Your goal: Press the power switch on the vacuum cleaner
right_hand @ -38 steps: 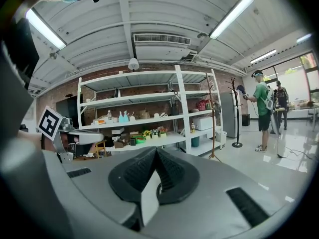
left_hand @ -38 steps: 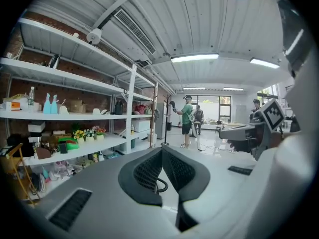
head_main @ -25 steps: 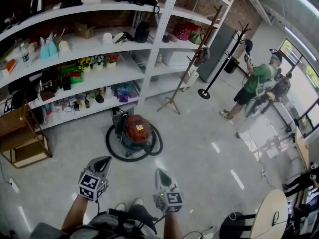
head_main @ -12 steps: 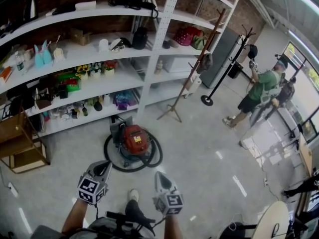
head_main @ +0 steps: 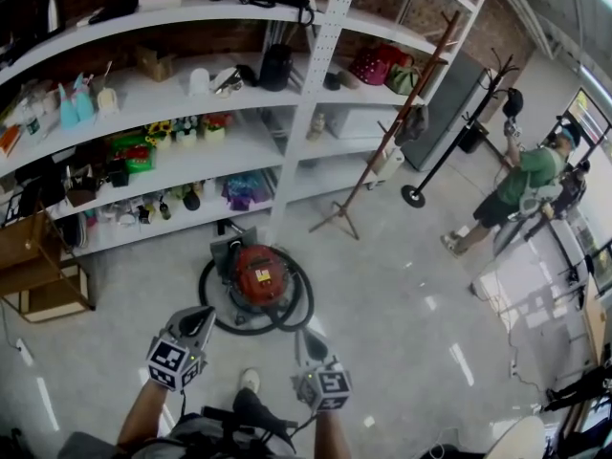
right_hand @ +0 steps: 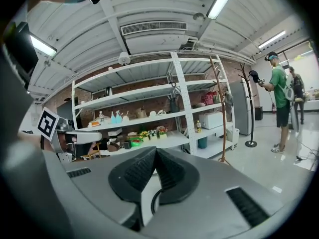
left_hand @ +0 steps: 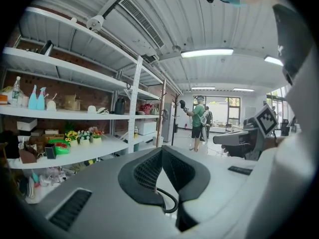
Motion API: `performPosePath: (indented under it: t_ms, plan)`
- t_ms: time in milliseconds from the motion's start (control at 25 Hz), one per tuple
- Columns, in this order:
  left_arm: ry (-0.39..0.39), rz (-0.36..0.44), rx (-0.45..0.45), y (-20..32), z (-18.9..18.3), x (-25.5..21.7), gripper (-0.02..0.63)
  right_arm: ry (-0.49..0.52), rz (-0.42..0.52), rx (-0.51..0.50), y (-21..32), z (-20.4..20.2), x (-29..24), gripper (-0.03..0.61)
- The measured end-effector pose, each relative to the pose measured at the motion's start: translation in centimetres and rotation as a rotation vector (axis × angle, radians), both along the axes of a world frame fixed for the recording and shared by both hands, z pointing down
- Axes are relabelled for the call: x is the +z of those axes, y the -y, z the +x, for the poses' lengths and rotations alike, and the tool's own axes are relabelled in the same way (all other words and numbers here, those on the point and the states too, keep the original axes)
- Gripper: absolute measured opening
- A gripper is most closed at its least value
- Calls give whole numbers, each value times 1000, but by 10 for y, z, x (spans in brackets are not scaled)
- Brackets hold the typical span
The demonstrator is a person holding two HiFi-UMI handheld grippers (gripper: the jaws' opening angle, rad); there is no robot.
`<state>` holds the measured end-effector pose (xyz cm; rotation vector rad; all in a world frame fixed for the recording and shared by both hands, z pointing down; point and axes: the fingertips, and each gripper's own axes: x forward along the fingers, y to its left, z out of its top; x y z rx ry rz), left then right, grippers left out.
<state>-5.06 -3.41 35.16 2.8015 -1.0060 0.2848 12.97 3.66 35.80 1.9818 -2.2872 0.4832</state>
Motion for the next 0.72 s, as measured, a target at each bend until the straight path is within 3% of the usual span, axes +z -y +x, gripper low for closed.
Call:
performPosePath:
  t_ms: [320,720]
  plan:
    - [33,-16,-79,43,33,14,8,11,-5,-78,48,42,7,12]
    - [58,-21,-134,85,42,38,8,14,-29,-126,96,58,37,12]
